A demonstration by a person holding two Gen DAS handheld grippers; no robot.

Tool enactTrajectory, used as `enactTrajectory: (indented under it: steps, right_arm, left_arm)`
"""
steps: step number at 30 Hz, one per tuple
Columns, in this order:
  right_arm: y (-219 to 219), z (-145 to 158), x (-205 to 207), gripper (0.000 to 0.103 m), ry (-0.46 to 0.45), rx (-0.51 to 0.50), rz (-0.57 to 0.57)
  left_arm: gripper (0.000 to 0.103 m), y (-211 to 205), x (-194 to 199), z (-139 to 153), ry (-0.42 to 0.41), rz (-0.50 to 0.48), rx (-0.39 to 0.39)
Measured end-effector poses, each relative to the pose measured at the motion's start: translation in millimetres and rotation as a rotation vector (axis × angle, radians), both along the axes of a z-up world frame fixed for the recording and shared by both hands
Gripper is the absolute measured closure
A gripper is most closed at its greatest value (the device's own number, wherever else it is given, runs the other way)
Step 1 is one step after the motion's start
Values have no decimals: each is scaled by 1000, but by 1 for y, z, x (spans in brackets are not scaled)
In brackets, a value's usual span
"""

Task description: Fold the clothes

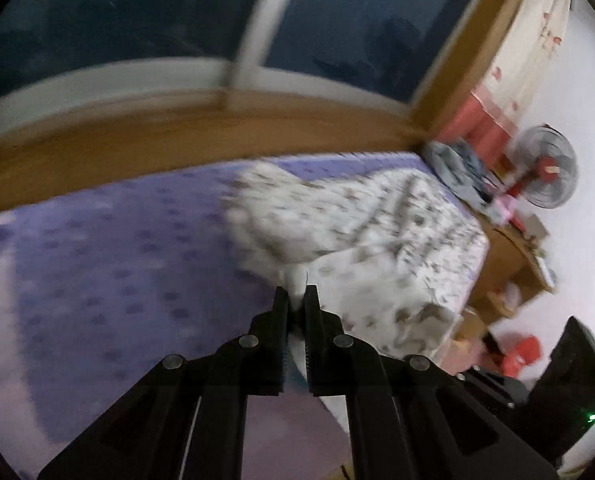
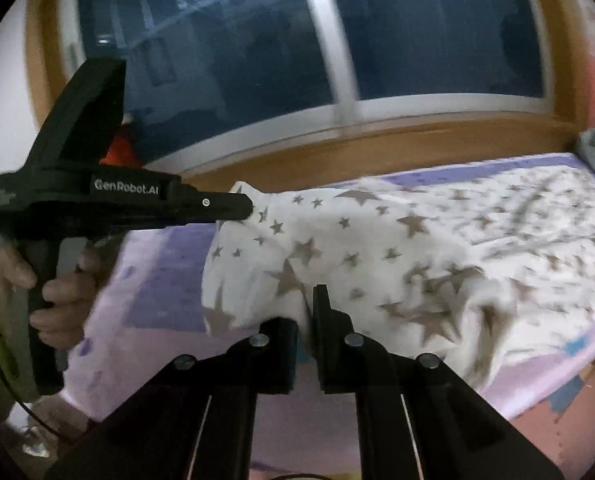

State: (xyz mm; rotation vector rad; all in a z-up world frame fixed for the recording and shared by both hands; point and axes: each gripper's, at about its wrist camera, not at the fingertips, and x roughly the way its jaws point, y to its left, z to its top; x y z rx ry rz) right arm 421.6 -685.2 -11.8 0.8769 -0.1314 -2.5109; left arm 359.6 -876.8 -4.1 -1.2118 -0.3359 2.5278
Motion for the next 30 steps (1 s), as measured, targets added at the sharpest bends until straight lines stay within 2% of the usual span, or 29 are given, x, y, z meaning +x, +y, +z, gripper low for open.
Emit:
enactTrajectory:
  steps: [3,6,8,15,19,27,30]
  right_arm:
    - [-39,0,14,97,18,29,82]
    - [-76,-3,29,97,15,43,153]
    - [-96,-8,35,97,10,64,190]
    - [-154,-31,42,97,-66,91,327]
    - [-191,-44,62,97,-78,146,409]
    - [-234,-90,70,97,-184,209,436]
    - [-237,-93,73,95,-190,220,431]
  left_arm:
    - [97,-36,27,1,0,52,-9]
    - [97,-61,47,-7,-11,99,-38]
    - [97,-81,58,-16,-33,129,-27]
    - [97,-135,96,-40,-54,197,-10]
    - [97,-156,110,-51,-67,217,-16]
    - [95,-182,125,-90,-153,221,-20]
    - [91,-187,126,-102,-172,232,-39]
